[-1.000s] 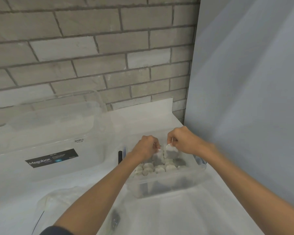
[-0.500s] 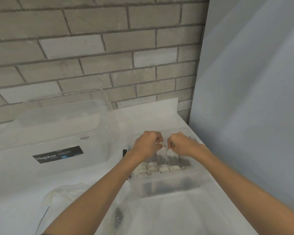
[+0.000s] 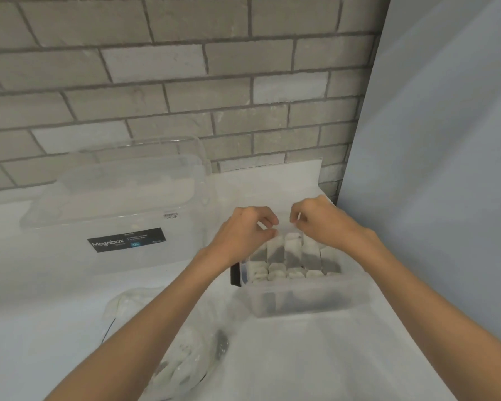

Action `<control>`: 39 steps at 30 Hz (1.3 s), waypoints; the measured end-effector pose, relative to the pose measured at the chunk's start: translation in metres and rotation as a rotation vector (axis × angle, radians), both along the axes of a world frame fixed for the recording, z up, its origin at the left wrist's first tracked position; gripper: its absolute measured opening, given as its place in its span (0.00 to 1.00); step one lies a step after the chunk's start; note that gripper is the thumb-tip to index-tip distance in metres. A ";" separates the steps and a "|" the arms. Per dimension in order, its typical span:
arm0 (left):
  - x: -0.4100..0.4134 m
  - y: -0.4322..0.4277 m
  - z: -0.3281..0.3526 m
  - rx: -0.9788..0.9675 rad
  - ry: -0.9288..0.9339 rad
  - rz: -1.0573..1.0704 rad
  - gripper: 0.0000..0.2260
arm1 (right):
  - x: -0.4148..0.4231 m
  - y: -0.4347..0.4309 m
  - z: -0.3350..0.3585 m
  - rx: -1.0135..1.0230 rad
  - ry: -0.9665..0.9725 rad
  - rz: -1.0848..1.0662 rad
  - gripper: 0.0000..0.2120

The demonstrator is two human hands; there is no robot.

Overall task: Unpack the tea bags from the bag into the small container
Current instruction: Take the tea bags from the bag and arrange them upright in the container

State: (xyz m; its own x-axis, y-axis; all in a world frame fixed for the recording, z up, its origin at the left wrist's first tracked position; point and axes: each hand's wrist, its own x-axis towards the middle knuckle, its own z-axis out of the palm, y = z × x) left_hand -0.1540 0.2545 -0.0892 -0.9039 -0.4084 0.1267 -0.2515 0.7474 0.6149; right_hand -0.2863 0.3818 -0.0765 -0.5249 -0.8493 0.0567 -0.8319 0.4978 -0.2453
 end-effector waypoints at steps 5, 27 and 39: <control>0.068 -0.021 0.021 0.097 0.024 0.091 0.04 | 0.059 -0.014 0.032 -0.143 -0.136 0.137 0.08; 0.224 -0.032 -0.092 0.076 -0.488 0.065 0.12 | 0.246 -0.059 -0.093 0.290 -0.186 0.187 0.15; 0.237 -0.028 -0.113 0.169 -0.269 0.077 0.18 | 0.255 -0.047 -0.096 0.204 -0.250 0.101 0.07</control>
State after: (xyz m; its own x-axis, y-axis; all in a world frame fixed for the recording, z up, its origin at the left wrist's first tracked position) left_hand 0.0827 0.2269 -0.2017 -0.8615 -0.4717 -0.1881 -0.4736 0.6126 0.6328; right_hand -0.0312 0.3347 -0.1730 -0.4133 -0.8784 -0.2398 -0.8063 0.4754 -0.3518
